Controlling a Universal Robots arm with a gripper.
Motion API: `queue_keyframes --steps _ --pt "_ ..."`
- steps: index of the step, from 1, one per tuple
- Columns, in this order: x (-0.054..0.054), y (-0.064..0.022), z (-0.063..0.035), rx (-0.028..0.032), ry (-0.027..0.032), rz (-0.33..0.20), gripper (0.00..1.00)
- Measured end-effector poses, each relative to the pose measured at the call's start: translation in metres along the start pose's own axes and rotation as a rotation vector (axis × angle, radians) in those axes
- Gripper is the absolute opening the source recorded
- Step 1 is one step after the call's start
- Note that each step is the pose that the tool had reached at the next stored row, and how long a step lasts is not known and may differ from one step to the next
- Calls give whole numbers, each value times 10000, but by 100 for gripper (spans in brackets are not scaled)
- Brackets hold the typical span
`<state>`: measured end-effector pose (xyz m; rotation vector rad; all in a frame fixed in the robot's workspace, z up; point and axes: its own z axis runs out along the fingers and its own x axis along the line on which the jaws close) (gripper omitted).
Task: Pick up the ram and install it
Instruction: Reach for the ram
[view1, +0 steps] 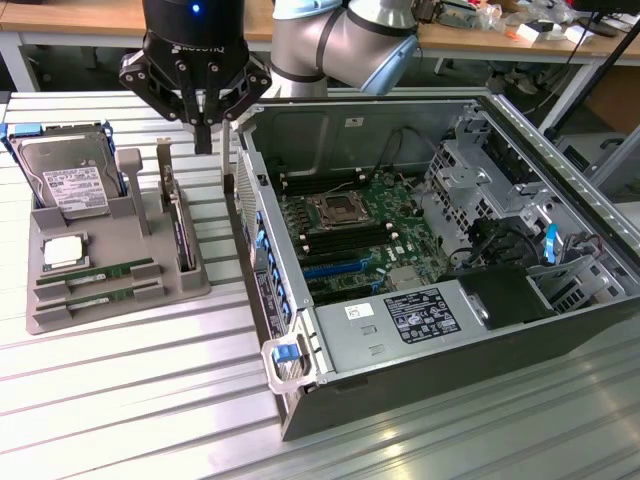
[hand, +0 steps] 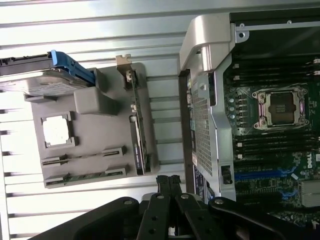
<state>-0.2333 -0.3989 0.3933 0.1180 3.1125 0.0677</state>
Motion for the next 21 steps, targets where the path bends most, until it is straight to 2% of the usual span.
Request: queue_keyframes --steps 21 --pt "164 -12 -5 0 0 0 10"
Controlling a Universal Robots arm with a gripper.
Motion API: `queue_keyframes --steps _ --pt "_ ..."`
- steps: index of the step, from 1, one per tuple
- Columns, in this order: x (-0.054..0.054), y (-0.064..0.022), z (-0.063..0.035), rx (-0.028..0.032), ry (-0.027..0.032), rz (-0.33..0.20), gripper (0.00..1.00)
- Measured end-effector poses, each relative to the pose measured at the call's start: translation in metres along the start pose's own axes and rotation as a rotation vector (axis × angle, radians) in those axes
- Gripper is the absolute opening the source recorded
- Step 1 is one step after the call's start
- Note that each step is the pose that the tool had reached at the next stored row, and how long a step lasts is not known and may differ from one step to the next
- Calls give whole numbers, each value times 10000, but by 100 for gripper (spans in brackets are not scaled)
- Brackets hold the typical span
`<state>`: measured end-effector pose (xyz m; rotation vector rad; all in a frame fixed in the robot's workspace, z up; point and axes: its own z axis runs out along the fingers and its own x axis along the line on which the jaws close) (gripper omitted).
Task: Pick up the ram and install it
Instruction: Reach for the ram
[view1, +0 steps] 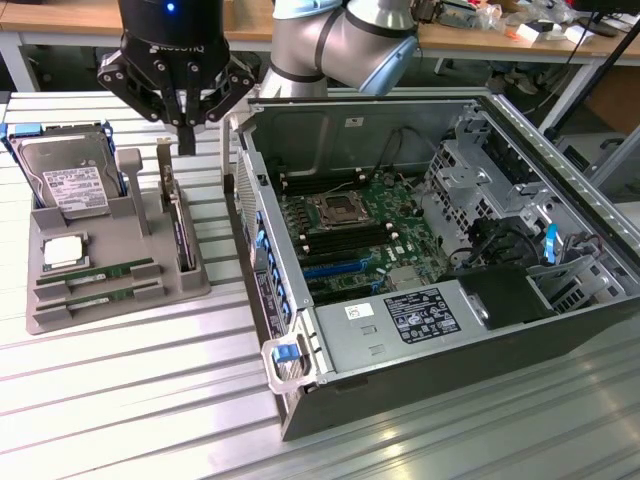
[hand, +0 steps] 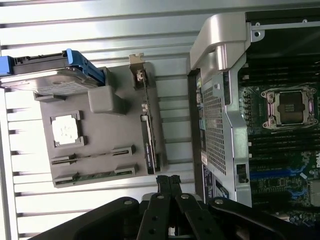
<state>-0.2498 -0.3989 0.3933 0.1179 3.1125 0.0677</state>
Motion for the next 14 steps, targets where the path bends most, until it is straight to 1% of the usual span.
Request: queue_keyframes --steps 9,12,14 --pt "152 -11 -4 0 0 1 10" --pt "185 -14 -5 -1 0 1 10" --pt "235 -18 -6 0 0 0 10"
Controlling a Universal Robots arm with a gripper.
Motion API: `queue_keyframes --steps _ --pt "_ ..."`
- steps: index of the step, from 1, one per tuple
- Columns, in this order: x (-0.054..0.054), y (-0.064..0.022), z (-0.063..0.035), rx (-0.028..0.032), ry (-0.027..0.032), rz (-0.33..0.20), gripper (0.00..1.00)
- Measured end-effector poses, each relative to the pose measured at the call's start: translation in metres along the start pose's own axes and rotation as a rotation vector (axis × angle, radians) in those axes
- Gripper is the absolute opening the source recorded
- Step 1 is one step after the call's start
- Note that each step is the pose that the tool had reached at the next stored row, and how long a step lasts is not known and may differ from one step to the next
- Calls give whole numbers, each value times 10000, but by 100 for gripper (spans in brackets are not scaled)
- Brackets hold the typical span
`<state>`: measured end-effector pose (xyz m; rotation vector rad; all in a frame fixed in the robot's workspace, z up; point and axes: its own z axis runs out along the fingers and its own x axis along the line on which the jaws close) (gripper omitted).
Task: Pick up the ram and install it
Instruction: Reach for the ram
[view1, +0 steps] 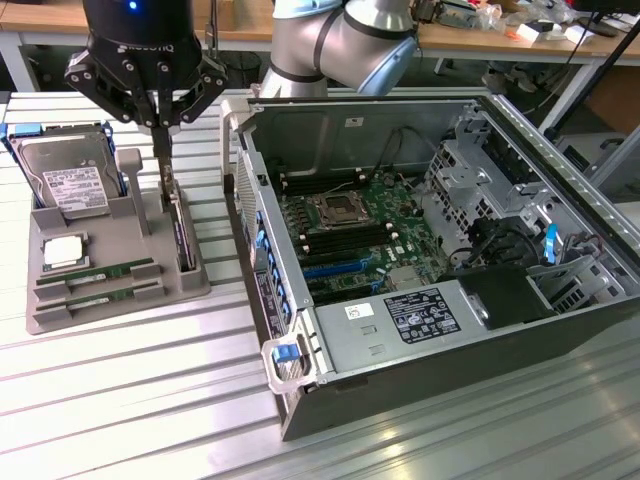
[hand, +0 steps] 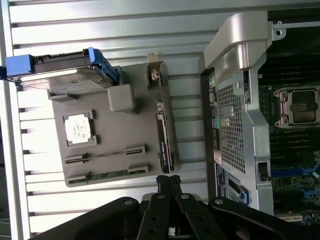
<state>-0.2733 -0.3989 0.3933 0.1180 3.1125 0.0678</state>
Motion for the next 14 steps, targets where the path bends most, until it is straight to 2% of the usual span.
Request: queue_keyframes --steps 14 --pt "181 -21 -5 0 1 -1 10"
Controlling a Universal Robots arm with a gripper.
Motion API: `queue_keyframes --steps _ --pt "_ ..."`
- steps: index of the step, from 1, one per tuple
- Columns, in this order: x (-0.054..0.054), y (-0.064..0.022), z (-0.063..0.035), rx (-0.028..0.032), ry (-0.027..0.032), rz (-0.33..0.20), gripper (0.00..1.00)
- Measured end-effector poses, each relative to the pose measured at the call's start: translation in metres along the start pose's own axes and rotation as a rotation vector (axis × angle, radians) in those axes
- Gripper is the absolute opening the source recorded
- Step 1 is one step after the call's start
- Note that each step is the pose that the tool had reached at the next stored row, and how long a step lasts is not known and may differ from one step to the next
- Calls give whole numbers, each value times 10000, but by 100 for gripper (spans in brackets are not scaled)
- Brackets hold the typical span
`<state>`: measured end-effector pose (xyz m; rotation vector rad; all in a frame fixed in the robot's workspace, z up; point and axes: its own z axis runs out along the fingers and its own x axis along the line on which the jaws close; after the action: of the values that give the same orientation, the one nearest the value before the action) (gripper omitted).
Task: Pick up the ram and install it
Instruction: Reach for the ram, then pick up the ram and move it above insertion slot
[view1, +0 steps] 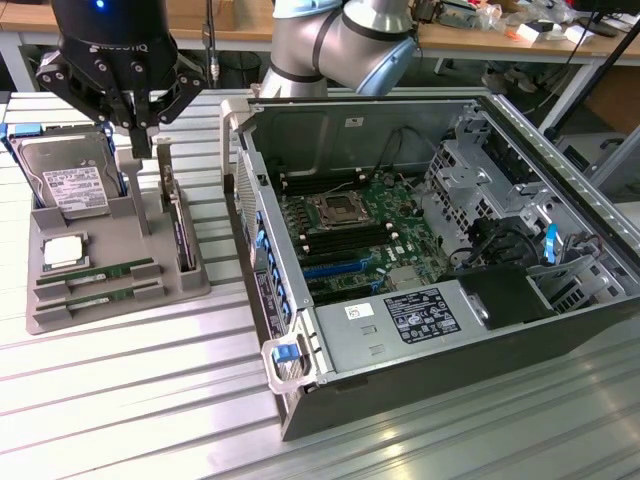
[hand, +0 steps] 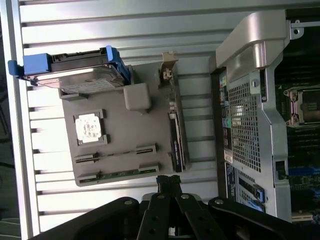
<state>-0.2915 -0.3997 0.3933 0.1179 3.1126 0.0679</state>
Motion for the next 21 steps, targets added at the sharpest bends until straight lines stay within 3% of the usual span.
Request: queue_keyframes --steps 7,16,21 --pt "-12 -155 -6 0 -1 0 10" --pt "-12 -156 -7 0 1 -45 10" --pt "-12 -156 -7 -11 22 -507 10"
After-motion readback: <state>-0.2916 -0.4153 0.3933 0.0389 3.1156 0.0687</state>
